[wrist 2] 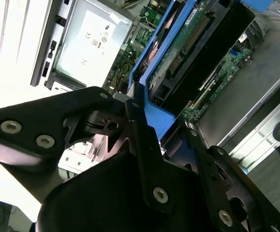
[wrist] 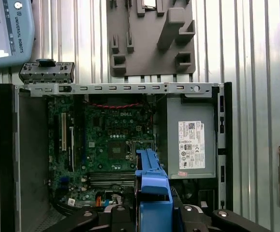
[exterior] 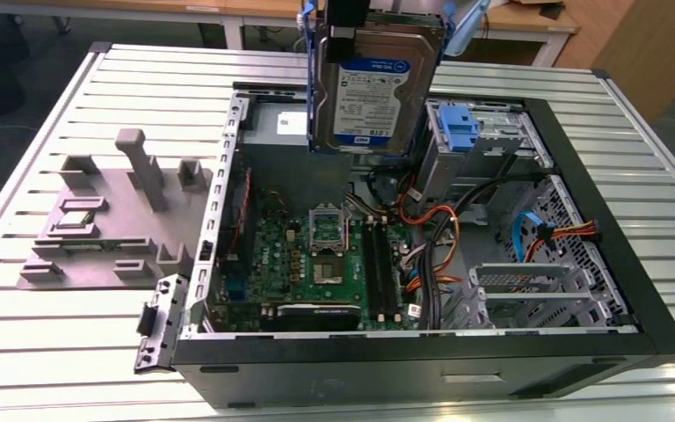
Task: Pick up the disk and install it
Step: 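Pick up the disk, then insert the disk into the insertion slot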
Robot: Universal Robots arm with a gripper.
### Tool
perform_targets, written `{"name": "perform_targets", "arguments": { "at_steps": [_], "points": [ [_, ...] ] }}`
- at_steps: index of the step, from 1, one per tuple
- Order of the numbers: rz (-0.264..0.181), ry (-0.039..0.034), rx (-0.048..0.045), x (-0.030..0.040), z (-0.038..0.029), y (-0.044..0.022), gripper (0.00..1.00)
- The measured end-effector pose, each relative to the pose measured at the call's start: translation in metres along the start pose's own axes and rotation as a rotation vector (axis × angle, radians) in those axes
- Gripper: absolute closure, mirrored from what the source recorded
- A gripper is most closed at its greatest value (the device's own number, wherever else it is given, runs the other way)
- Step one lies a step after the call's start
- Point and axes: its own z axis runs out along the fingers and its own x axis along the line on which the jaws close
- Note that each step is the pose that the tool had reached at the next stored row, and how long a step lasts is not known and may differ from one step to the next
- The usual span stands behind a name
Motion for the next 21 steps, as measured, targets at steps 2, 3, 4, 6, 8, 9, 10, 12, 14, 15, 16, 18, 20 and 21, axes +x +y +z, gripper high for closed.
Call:
{"name": "perform_targets", "arguments": {
  "at_steps": [2,3,4,6,8,9,10,12,14,15,16,18,20,21],
  "points": [
    [0.000,-0.0001,0.0001,0.0000,0.0001,0.0000,0.64],
    [0.000,-0.0001,0.0002,0.0000,0.0000,0.0000,0.64],
    [0.000,-0.0001,0.0002,0.0000,0.0001,0.0000,0.64],
    [0.000,-0.0001,0.0002,0.0000,0.0001,0.0000,0.64],
    [0.000,-0.0001,0.0003,0.0000,0.0001,0.0000,0.64],
    [0.000,-0.0002,0.0003,0.0000,0.0001,0.0000,0.64],
    [0.000,-0.0001,0.0003,0.0000,0.0001,0.0000,0.64],
    [0.000,-0.0001,0.0004,0.0000,0.0001,0.0000,0.64],
    [0.000,-0.0002,0.0028,0.0000,0.0001,0.0000,0.64],
    [0.000,-0.0003,0.0029,0.0000,0.0001,0.0000,0.64],
    [0.000,-0.0002,0.0029,0.0000,0.0001,0.0000,0.64],
    [0.000,-0.0002,0.0029,0.0000,0.0000,0.0000,0.64],
    [0.000,0.0001,0.0030,0.0001,0.0001,0.0000,0.64],
    [0.000,0.0004,0.0030,0.0005,0.0001,0.0001,0.64]
  ]
}}
